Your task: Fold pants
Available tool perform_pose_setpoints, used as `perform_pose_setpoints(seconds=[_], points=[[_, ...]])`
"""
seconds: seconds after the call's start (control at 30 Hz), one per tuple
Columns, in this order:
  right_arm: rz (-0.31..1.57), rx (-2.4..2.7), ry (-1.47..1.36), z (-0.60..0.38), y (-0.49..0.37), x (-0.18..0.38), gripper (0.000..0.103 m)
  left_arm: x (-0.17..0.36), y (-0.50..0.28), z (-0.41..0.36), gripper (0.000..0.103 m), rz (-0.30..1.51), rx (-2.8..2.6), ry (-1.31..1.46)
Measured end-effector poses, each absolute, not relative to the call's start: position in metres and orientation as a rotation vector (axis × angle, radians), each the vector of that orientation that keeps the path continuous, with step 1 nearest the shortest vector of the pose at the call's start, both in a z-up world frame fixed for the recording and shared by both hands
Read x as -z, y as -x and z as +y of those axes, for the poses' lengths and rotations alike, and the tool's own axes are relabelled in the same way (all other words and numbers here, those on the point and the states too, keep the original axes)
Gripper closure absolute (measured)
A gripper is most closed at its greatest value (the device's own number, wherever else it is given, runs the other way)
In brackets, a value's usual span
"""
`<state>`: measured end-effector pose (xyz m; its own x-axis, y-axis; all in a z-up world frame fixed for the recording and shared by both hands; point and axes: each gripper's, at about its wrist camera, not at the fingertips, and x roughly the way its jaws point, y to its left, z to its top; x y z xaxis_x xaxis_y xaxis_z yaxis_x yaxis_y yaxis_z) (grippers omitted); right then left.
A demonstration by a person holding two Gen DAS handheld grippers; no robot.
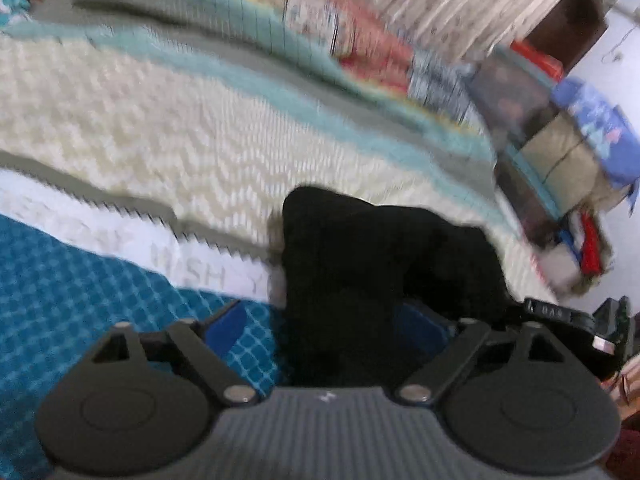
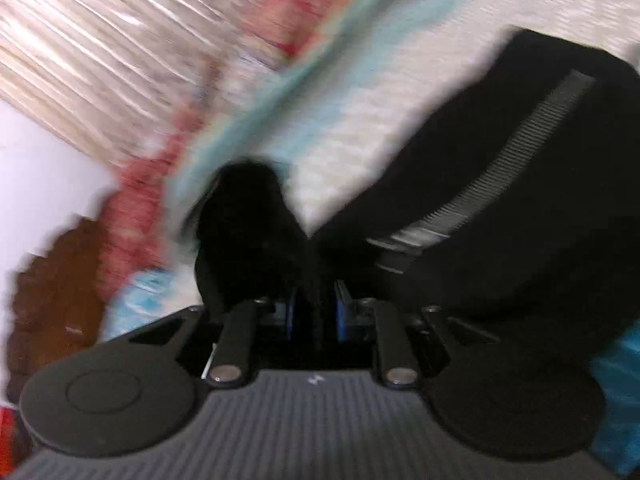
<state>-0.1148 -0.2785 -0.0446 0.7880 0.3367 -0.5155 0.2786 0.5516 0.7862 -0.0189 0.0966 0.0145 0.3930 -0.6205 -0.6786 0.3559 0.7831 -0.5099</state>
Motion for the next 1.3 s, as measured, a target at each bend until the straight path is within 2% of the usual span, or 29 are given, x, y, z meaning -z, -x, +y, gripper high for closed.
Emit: perform_pose_setpoints(seconds=[0.07, 0.1, 0.13, 0.17, 0.2, 0.23, 0.27, 0.37, 0.47, 0.57, 0.6, 0.67, 0.7, 0.73, 0.83, 0.9, 1.03, 1.3], points=[[0.731, -0.028, -1.048, -0.278, 0.115, 0.056, 0.080, 0.004, 0.009, 0.081, 0.015, 1.061, 0.631, 0.286], [0.719, -0.029, -1.071, -0.277, 0.116, 0.056, 0.074, 0.011, 0.006, 0.075, 0.023, 1.089, 0.636, 0.289], [0.710, -0.031, -1.071, -0.276, 0.115, 0.054, 0.069, 0.018, 0.004, 0.069, 0.048, 1.107, 0.651, 0.294], [0.704, -0.047, -1.047, -0.272, 0.112, 0.048, 0.066, 0.023, 0.003, 0.064, 0.065, 1.123, 0.672, 0.296], [0.705, -0.056, -1.008, -0.268, 0.108, 0.043, 0.073, 0.026, 0.002, 0.060, 0.081, 1.135, 0.669, 0.296], [0.718, -0.069, -0.962, -0.264, 0.101, 0.039, 0.082, 0.024, 0.003, 0.060, 0.087, 1.129, 0.664, 0.300], [0.728, -0.087, -0.939, -0.261, 0.093, 0.036, 0.086, 0.016, 0.005, 0.063, 0.088, 1.108, 0.674, 0.315], [0.657, -0.144, -0.979, -0.259, 0.092, 0.027, 0.086, -0.022, 0.019, 0.082, 0.089, 0.969, 0.692, 0.332], [0.665, -0.126, -0.972, -0.261, 0.089, 0.035, 0.085, -0.032, 0.030, 0.095, 0.089, 0.950, 0.687, 0.332], [0.819, -0.036, -0.954, -0.261, 0.076, 0.069, 0.079, -0.004, 0.035, 0.079, 0.088, 1.030, 0.596, 0.213], [0.797, -0.041, -0.963, -0.262, 0.079, 0.074, 0.078, 0.007, 0.036, 0.072, 0.081, 1.061, 0.549, 0.170], [0.779, -0.054, -0.958, -0.264, 0.083, 0.064, 0.067, 0.014, 0.038, 0.066, 0.080, 1.086, 0.527, 0.147], [0.777, -0.062, -0.930, -0.267, 0.086, 0.055, 0.067, 0.007, 0.039, 0.069, 0.076, 1.071, 0.539, 0.163], [0.758, -0.067, -0.903, -0.272, 0.092, 0.046, 0.067, 0.001, 0.038, 0.072, 0.072, 1.059, 0.554, 0.183], [0.618, 0.012, -0.827, -0.300, 0.120, 0.022, 0.054, -0.026, 0.029, 0.088, 0.072, 0.981, 0.547, 0.275], [0.528, 0.104, -0.813, -0.327, 0.141, 0.013, 0.054, -0.037, 0.019, 0.086, 0.072, 0.952, 0.578, 0.306], [0.430, 0.319, -0.837, -0.376, 0.167, 0.017, 0.054, -0.045, 0.009, 0.036, 0.072, 0.927, 0.663, 0.222], [0.466, 0.419, -0.912, -0.411, 0.184, 0.056, 0.053, 0.000, 0.002, -0.091, 0.074, 1.053, 0.774, 0.064]])
